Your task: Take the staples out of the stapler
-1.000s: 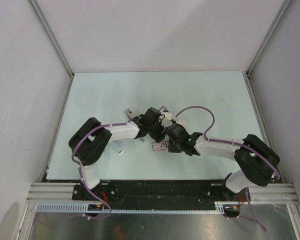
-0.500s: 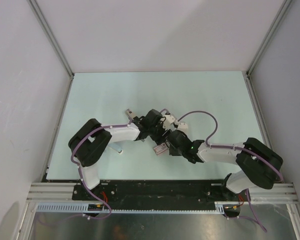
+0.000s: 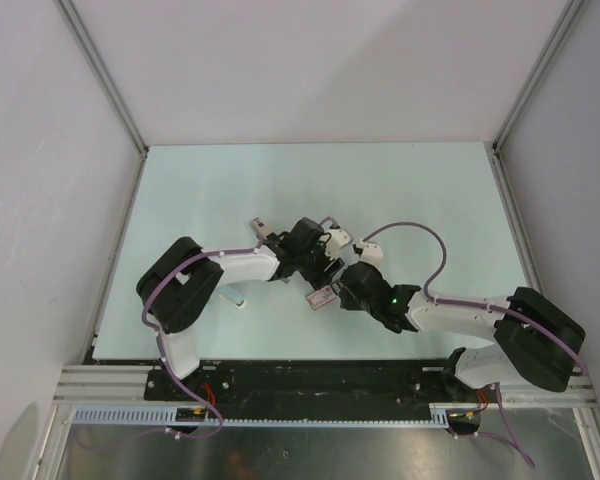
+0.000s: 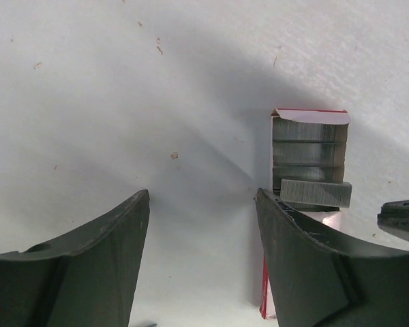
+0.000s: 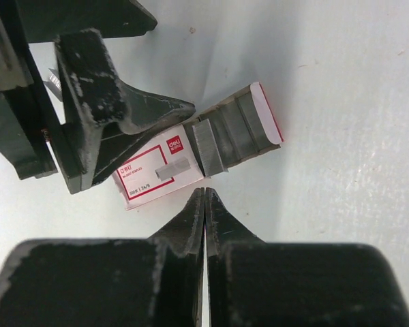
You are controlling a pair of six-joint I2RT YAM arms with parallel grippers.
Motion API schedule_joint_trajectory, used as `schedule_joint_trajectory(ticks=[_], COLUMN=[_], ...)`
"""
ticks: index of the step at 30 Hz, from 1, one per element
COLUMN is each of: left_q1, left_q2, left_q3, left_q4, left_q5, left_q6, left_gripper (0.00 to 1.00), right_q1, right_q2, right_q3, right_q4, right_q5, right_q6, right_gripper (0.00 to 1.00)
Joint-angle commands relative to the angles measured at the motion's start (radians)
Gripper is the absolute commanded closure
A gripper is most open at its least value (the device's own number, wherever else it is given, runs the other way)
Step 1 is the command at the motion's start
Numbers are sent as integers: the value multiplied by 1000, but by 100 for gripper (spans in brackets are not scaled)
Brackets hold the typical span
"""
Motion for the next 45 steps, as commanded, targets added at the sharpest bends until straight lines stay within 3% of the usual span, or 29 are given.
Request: schedule_joint_trajectory(ticks=[1, 45], left_q1=[14, 25], left_q2=[-8, 9], left_q3=[-21, -22], left_q4=[-54, -53], left_q5=[41, 75], left_q6=[23, 4], left_gripper=[31, 32], right_q1=[-7, -57], right_q2=[-32, 7], right_q3=[-17, -42], right_q4=[30, 95], right_q5=[38, -29], right_q6=[5, -8], right_gripper=[100, 100])
